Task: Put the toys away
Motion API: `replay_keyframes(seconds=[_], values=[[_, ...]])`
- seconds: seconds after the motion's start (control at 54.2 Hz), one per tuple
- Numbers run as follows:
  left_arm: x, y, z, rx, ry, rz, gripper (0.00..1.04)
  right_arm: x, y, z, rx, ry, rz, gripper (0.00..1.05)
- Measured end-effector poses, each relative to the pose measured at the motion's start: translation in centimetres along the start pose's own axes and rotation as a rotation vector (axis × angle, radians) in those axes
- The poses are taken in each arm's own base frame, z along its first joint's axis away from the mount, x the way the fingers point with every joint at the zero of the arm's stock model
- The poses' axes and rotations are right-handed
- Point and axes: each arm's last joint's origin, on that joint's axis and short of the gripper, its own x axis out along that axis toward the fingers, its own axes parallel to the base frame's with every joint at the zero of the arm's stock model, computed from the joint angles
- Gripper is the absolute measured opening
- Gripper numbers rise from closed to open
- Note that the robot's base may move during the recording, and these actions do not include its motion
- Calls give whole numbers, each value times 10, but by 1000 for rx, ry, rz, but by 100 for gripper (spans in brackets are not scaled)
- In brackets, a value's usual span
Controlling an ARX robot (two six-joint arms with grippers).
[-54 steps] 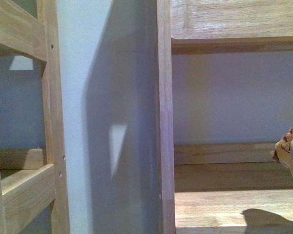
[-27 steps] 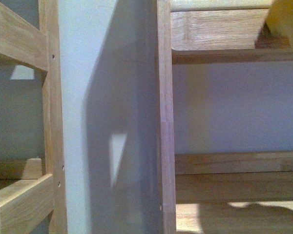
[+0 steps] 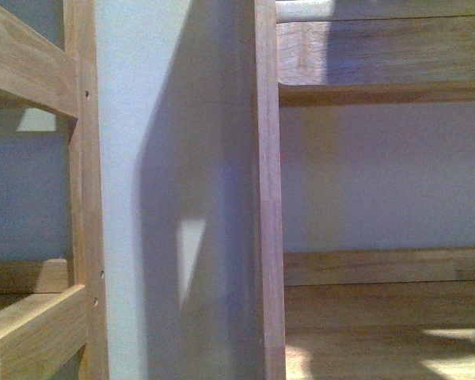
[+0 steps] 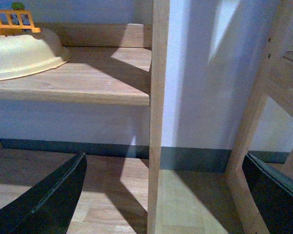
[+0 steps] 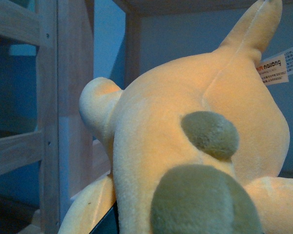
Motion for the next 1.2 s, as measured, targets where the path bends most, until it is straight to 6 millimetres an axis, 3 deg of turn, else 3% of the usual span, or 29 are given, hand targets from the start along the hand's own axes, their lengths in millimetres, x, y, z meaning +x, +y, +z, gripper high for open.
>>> replay_keyframes(seconds=[0.148, 0.277, 0.517, 0.868, 1.2], values=[[0, 0, 0, 0, 0, 0, 99, 47, -15, 3, 36, 44, -10, 19], [0, 0, 0, 0, 0, 0, 99, 107, -24, -9, 113, 137, -9, 19], [0, 0, 0, 0, 0, 0, 99, 162, -13, -21, 207, 231, 55, 19], [0, 0, 0, 0, 0, 0, 99, 206, -2, -39, 244, 302, 113, 19], [0, 0, 0, 0, 0, 0, 99, 220, -9, -72, 326, 360, 157, 19]])
